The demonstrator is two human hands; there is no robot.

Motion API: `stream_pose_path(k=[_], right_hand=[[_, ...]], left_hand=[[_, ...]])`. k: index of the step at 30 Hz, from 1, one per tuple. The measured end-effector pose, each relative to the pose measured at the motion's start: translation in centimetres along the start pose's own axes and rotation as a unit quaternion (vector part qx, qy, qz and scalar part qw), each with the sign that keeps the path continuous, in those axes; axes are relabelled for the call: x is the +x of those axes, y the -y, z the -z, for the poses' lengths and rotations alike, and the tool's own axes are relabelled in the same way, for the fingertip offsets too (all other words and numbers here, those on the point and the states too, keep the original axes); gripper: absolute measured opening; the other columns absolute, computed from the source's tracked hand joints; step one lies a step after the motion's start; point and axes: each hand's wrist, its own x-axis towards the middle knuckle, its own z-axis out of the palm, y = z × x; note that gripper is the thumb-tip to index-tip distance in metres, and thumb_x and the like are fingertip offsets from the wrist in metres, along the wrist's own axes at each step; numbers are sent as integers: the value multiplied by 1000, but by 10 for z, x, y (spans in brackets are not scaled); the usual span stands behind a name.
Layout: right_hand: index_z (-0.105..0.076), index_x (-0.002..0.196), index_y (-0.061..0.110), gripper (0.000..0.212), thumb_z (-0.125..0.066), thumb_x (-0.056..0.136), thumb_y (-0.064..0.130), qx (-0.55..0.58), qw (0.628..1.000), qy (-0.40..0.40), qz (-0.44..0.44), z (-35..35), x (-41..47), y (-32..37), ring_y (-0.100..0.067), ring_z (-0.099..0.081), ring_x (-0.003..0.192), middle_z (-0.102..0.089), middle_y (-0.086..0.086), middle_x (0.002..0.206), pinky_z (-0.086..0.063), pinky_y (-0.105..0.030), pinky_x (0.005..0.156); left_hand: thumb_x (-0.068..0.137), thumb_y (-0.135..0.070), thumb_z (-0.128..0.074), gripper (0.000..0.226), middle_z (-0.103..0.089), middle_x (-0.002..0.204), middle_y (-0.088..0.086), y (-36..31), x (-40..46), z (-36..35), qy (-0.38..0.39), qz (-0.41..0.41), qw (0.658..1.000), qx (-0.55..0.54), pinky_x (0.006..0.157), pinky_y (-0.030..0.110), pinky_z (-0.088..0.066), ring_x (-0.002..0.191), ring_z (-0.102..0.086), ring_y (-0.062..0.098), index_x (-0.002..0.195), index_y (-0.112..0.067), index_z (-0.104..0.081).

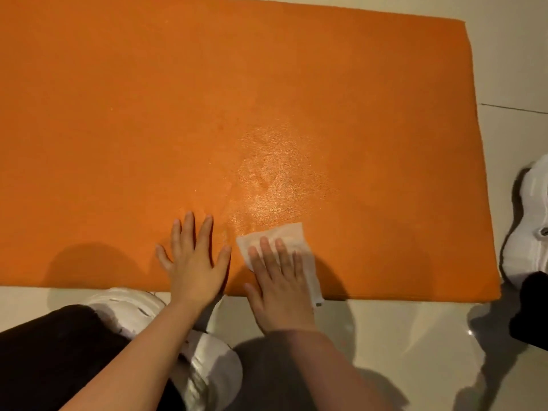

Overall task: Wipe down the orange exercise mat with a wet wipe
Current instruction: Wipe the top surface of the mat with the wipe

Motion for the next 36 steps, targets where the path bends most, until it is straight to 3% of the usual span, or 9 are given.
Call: stream_pose_path(k=[3, 9, 13, 15, 17, 20, 26, 31, 36], right_hand=[[-20, 155, 27, 92, -58, 80, 66, -64, 996, 30, 54, 7, -14, -37, -25, -12, 150, -13, -1, 164, -12, -50, 117], [-43, 139, 9, 111, -94, 47, 48, -149, 987, 65, 2, 22, -14, -63, -42, -51, 128, -52, -19, 142, -46, -59, 96], [-18, 154, 2, 72, -56, 93, 10, -232, 967, 86, 57, 58, -25, -32, -46, -22, 144, -20, -26, 158, -32, -55, 112], [-22, 151, 1, 68, -56, 92, 7, -263, 960, 73, 60, 80, -28, -26, -45, -36, 138, -30, -29, 152, -39, -51, 107], [-59, 122, 2, 62, -82, 66, 12, -274, 958, 43, 77, 100, -28, -16, -36, -66, 92, -66, -21, 107, -55, -41, 70], [-68, 83, 12, 52, -91, 36, 13, -269, 958, -16, 98, 131, -25, -11, -24, -57, 50, -58, -4, 61, -35, -26, 40], [-53, 110, 22, 64, -85, 58, 1, -238, 952, -160, 110, 225, -34, 15, -29, -59, 53, -61, -3, 62, -45, -41, 41], [-39, 143, 32, 49, -47, 99, 13, -266, 945, -168, 90, 300, -54, 53, -31, -62, 98, -65, -1, 106, -46, -46, 80], [-47, 133, 28, 35, -41, 101, 17, -314, 924, -198, 89, 365, -66, 52, -30, -63, 91, -64, -2, 102, -33, -35, 60]], left_hand=[[85, -71, -25, 81, -15, 164, 4, 24, -13, 11, 31, -98, 994, 29, 118, 58, 1, 152, -6, 25, 152, -28, -35], [60, -91, -14, 109, 14, 162, -5, 36, -18, 34, 152, -158, 972, 90, 119, 50, 6, 151, 13, 20, 155, -38, -3], [71, -81, -54, 105, 3, 165, -1, 41, -28, 45, 152, -185, 960, 142, 118, 56, -13, 153, -1, 27, 156, -35, -12], [72, -51, -81, 97, -24, 162, 8, 43, -34, 50, 121, -189, 963, 150, 108, 58, -36, 148, -24, 32, 153, -29, -32], [57, -32, -95, 93, -54, 141, 16, 49, -37, 56, 77, -204, 963, 157, 81, 56, -57, 127, -54, 37, 140, -19, -55], [49, -16, -98, 81, -68, 117, 17, 52, -40, 78, -10, -210, 965, 158, 68, 57, -58, 102, -69, 36, 124, -10, -67], [45, 7, -92, 74, -72, 107, 16, 30, -42, 148, -170, -215, 956, 109, 76, 63, -53, 94, -71, 36, 114, -5, -71], [71, 6, -79, 50, -71, 111, 17, 7, -45, 215, -270, -162, 949, -34, 97, 57, -45, 103, -67, 36, 118, -7, -69], [68, 12, -76, 48, -71, 108, 17, -46, -46, 252, -376, -164, 905, -115, 105, 62, -34, 102, -67, 37, 113, -4, -70]])
